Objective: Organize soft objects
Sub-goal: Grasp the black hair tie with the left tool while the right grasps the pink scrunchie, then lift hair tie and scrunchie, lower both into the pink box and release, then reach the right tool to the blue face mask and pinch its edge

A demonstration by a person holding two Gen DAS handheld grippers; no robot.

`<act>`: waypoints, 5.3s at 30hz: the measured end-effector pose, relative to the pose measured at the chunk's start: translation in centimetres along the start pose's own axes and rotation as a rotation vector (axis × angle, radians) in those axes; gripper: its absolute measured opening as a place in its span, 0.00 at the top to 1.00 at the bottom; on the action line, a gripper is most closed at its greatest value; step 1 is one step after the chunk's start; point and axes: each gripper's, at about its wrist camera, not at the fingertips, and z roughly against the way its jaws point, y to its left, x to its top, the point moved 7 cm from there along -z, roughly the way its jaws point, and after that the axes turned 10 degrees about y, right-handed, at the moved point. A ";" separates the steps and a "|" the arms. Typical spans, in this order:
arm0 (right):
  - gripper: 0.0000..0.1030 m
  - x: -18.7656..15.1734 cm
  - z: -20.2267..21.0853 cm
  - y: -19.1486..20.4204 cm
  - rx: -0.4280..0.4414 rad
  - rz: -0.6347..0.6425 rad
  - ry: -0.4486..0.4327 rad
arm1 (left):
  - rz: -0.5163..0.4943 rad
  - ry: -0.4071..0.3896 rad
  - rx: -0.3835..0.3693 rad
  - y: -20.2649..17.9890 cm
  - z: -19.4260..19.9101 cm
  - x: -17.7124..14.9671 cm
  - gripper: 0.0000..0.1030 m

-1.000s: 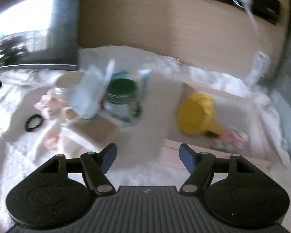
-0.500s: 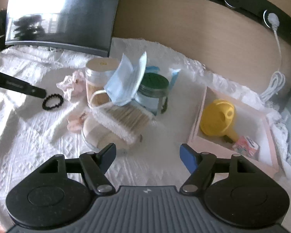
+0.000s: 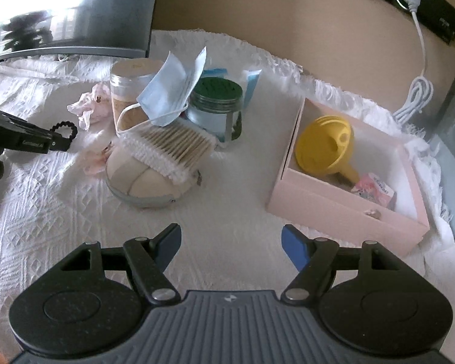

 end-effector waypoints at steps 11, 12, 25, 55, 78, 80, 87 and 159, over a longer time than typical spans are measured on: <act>0.29 5.3 1.7 4.9 0.051 0.176 -0.159 | 0.003 -0.054 -0.055 0.3 1.0 -0.9 0.91; 0.29 6.2 2.0 5.9 0.061 0.218 -0.188 | 0.023 -0.065 -0.064 0.5 1.4 -1.2 0.91; 0.38 13.8 -5.7 21.8 0.034 0.597 -0.233 | 0.257 -0.233 -0.061 5.8 10.9 -3.9 0.91; 0.86 16.9 8.4 -7.9 -0.241 0.026 -0.411 | -0.120 -0.524 -0.302 -9.6 17.5 18.2 0.91; 0.46 6.0 -3.1 -19.3 -0.211 -0.257 -0.080 | -0.103 -0.047 -0.507 -29.5 -0.5 19.1 0.90; 0.41 5.7 -2.8 -18.9 -0.228 -0.237 -0.088 | -0.088 -0.036 -0.482 -29.0 -1.0 19.1 0.90; 0.40 5.2 -2.0 -18.7 -0.208 -0.306 -0.083 | -0.054 -0.060 -0.427 -26.3 1.3 17.6 0.89; 0.98 6.7 1.8 -2.4 0.146 -0.035 -0.078 | 0.249 -0.039 -0.364 -6.1 6.5 2.2 0.89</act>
